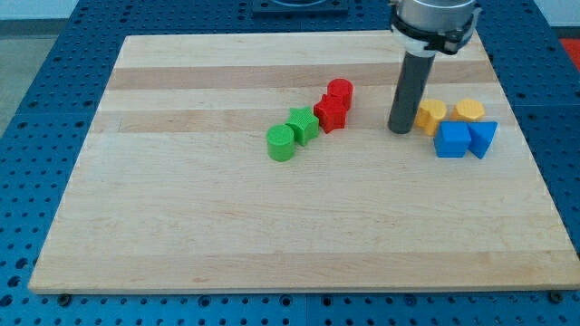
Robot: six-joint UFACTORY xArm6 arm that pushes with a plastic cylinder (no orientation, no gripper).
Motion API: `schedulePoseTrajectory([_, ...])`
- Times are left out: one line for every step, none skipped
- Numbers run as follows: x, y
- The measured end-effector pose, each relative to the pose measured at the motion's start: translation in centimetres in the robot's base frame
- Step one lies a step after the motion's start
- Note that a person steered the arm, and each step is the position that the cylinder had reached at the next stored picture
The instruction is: Push red circle along with red star slightly down
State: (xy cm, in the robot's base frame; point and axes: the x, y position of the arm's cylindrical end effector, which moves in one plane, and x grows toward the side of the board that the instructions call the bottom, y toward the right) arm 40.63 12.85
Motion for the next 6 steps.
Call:
schedulePoseTrajectory([-0.4,-2.0])
schedulePoseTrajectory([-3.9,-2.2])
schedulePoseTrajectory([-8.1,-2.1])
schedulePoseTrajectory([-10.4,-4.3])
schedulePoseTrajectory([-9.7,-7.4])
schedulePoseTrajectory([-8.3,-7.8])
